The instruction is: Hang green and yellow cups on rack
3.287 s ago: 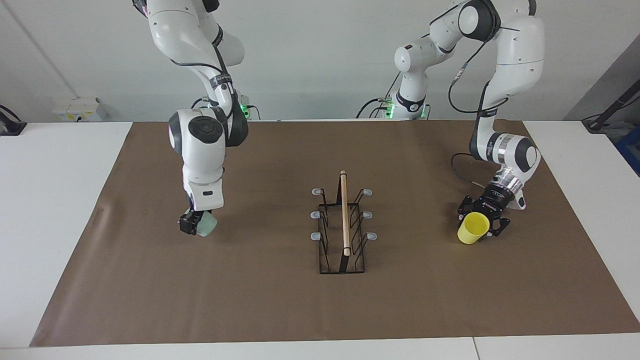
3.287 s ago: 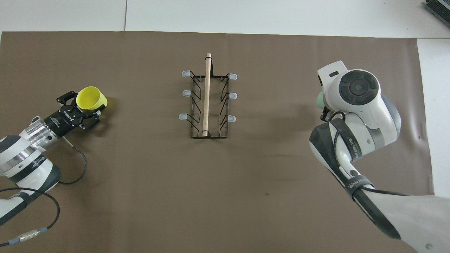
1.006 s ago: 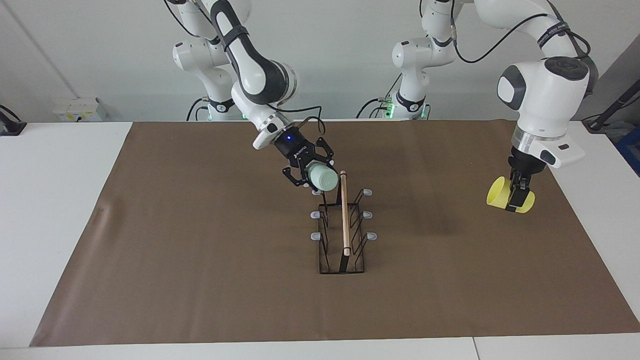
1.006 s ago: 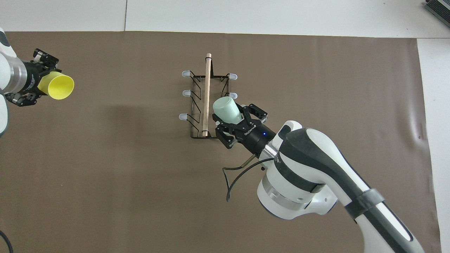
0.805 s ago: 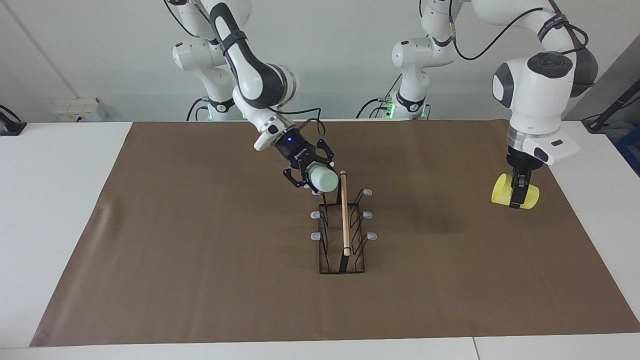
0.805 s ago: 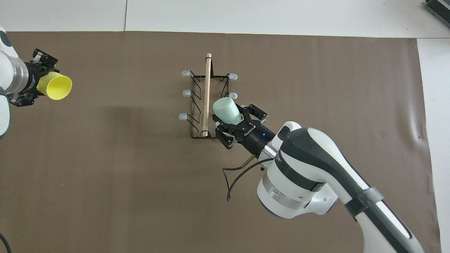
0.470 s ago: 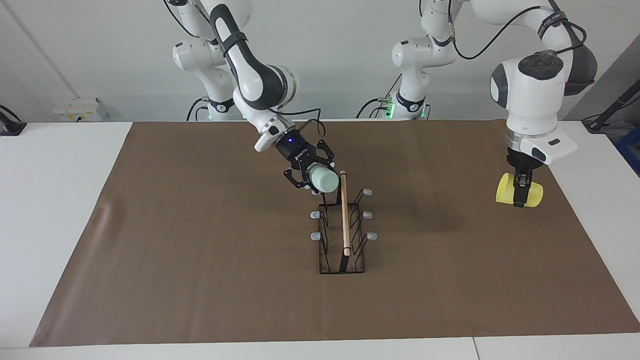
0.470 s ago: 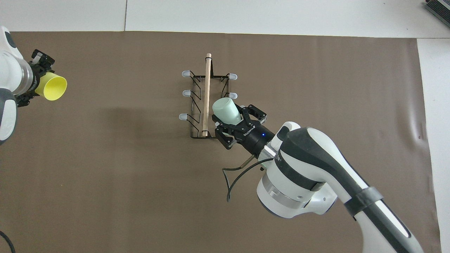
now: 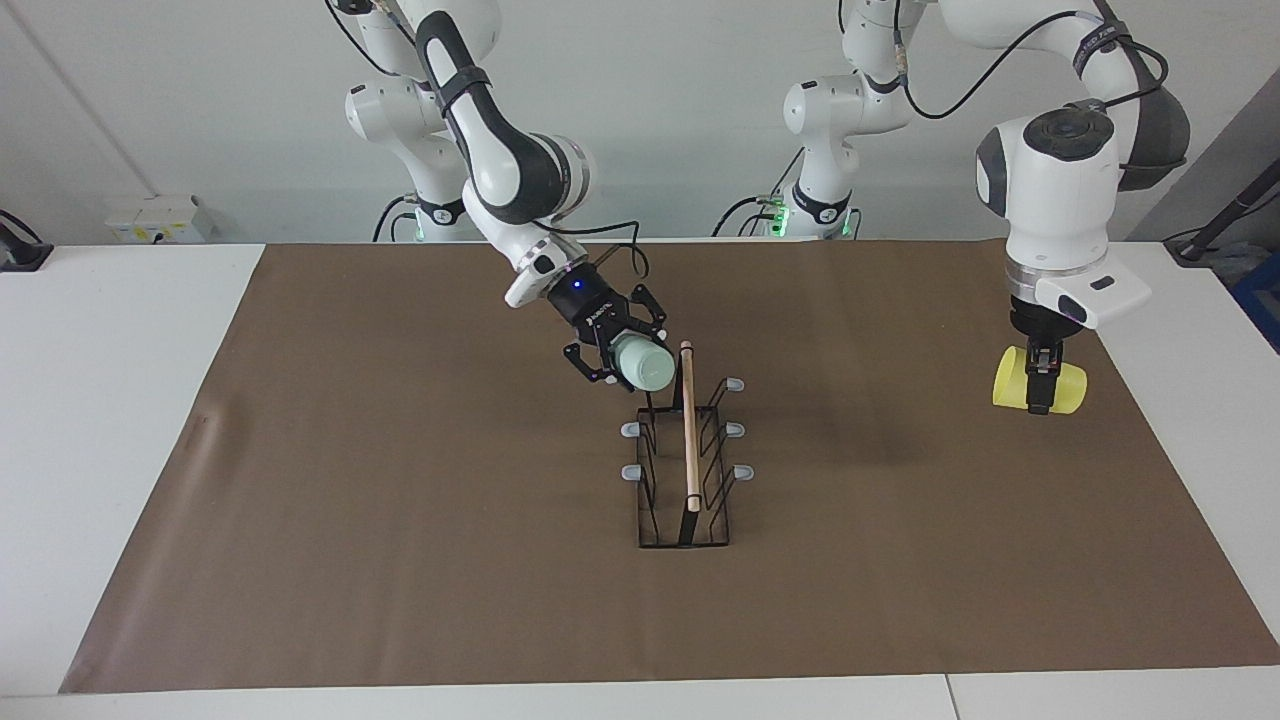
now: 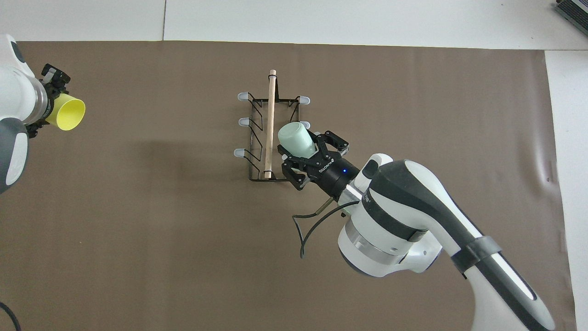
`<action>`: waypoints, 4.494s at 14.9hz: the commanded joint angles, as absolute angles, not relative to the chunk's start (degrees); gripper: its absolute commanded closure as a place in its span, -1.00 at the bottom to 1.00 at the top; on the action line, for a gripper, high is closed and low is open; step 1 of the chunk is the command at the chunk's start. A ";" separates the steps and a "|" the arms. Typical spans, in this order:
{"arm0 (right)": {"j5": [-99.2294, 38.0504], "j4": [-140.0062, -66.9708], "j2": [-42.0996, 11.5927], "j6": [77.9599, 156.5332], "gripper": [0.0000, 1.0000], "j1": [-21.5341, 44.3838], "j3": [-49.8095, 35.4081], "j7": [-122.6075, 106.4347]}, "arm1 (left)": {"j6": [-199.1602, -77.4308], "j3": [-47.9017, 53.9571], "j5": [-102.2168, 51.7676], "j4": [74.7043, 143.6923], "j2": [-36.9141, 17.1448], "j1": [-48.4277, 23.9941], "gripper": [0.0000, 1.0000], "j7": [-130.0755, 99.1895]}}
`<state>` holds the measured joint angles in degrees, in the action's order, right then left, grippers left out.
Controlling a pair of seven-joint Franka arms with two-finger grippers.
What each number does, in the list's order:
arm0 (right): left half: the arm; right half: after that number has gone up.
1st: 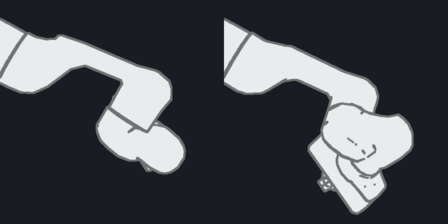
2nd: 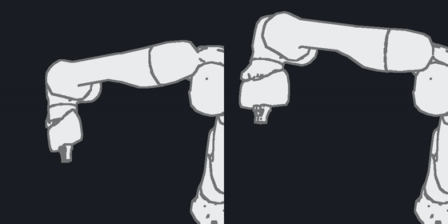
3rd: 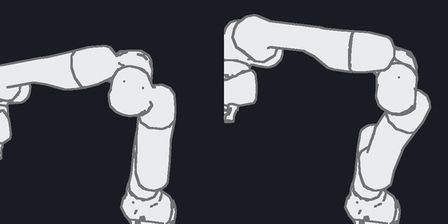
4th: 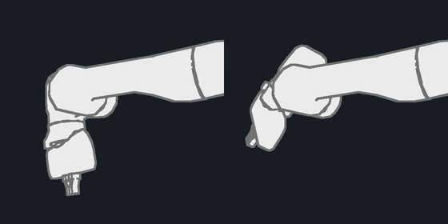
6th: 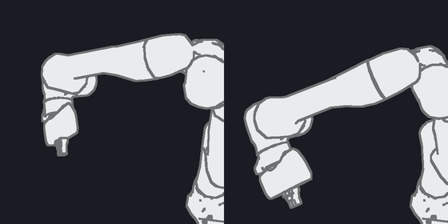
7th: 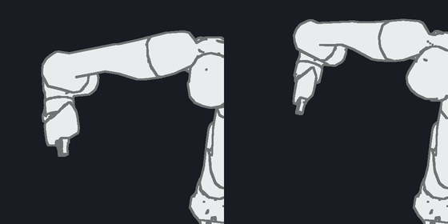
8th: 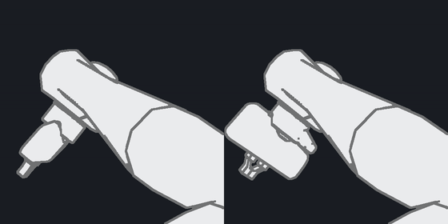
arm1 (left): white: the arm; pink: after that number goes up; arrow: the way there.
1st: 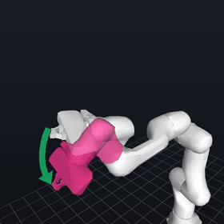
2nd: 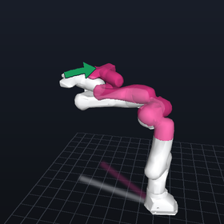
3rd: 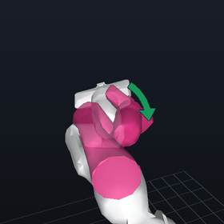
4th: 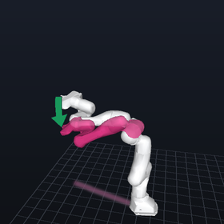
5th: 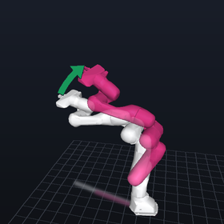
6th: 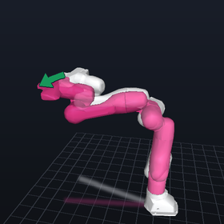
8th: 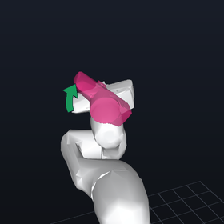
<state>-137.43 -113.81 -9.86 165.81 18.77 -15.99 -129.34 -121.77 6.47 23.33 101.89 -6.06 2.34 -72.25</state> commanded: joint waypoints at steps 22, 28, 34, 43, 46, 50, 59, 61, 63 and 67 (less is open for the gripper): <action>-151.53 -117.34 -9.94 165.83 -1.00 16.70 -16.52 -139.57 | -111.10 5.80 40.42 104.50 -2.55 -10.10 1.00 -81.90; -147.41 -112.59 -6.33 179.64 -1.00 16.26 -16.61 -138.95 | -102.32 5.80 46.93 103.89 -3.86 -19.75 1.00 -93.58; -128.89 -112.33 -6.33 178.07 -1.00 13.19 -16.61 -139.22 | -96.24 5.80 49.57 103.27 -5.54 -25.31 1.00 -101.50; -109.00 -113.20 -5.89 168.67 -1.00 11.69 -16.52 -138.87 | -90.98 5.71 50.36 98.97 -11.42 -31.20 1.00 -113.72; -98.05 -113.38 -5.89 162.90 -1.00 10.47 -16.17 -138.61 | -90.79 5.80 52.38 99.05 -12.57 -32.87 1.00 -117.93; -71.72 -115.23 -4.66 146.91 -1.00 4.07 -15.73 -125.81 | -91.06 5.89 52.12 98.97 -12.83 -33.49 1.00 -120.15; -31.50 -110.40 -1.06 119.21 -1.00 -7.47 -15.56 -94.42 | -88.17 5.71 51.15 89.07 -20.89 -36.21 1.00 -122.16; -23.77 -108.03 -0.79 114.63 -1.00 -7.38 -15.56 -86.53 | -85.62 5.63 51.59 83.34 -25.38 -37.43 1.00 -122.52; -17.52 -105.83 -0.70 111.46 -1.00 -6.77 -15.82 -77.82 | -84.99 5.36 52.73 83.23 -26.45 -39.10 1.00 -122.69; -11.61 -104.24 -0.35 108.28 -1.00 -6.68 -16.43 -64.19 | -83.23 5.36 54.40 83.93 -26.81 -40.60 1.00 -122.96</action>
